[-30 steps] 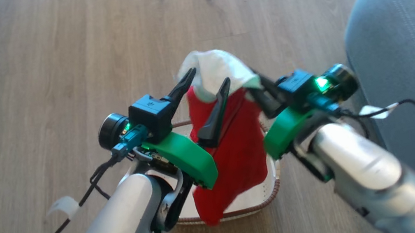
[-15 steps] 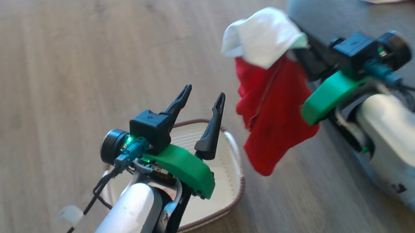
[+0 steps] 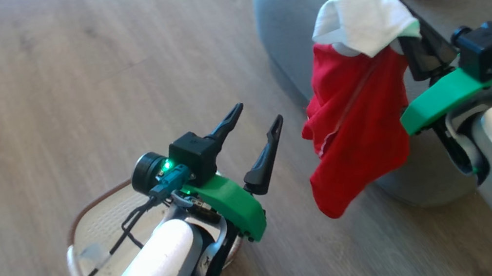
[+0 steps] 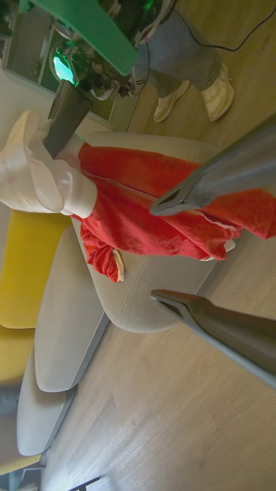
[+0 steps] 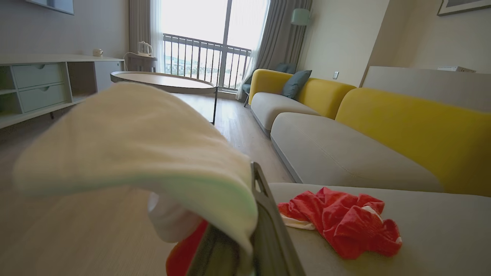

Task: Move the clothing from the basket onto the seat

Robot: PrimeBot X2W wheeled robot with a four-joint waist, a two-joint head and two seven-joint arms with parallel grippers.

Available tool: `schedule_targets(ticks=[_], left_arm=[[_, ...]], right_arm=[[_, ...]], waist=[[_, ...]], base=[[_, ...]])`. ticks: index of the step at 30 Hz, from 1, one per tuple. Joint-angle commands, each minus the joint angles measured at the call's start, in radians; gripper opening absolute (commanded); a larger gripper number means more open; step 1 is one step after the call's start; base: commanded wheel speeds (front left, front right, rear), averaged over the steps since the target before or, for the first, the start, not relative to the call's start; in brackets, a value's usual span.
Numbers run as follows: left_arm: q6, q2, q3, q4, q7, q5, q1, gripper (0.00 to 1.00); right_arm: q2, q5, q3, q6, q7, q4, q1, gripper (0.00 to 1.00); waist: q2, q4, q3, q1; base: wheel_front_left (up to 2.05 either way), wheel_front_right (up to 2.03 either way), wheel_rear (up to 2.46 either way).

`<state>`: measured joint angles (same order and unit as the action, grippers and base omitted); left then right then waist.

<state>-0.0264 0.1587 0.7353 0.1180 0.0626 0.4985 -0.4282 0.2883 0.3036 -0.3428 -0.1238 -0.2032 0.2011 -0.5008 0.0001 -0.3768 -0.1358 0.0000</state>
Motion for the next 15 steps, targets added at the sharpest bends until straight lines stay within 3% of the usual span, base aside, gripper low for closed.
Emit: schedule_targets(ticks=[1, 8, 15], left_arm=[[0.003, 0.004, -0.028, -0.038, -0.002, -0.005, -0.047, 1.0], [0.002, 0.002, -0.01, -0.049, -0.015, -0.007, -0.047, 1.0], [0.004, 0.004, 0.0, -0.054, -0.018, -0.004, -0.052, 1.0]], right_arm=[[0.008, 0.004, 0.007, -0.007, 0.006, -0.046, -0.001, 0.0], [0.021, 0.008, 0.058, -0.007, 0.024, -0.092, 0.03, 0.0], [0.031, 0.005, 0.094, -0.007, 0.041, -0.129, 0.052, 0.0]], waist=[[-0.0001, -0.038, 0.0, 0.0], [-0.0001, -0.081, -0.008, 0.0], [-0.0001, -0.074, -0.023, 0.0]], base=[[0.0, 0.0, 0.0], [0.0, 0.0, 0.0], [0.0, 0.0, 0.0]])
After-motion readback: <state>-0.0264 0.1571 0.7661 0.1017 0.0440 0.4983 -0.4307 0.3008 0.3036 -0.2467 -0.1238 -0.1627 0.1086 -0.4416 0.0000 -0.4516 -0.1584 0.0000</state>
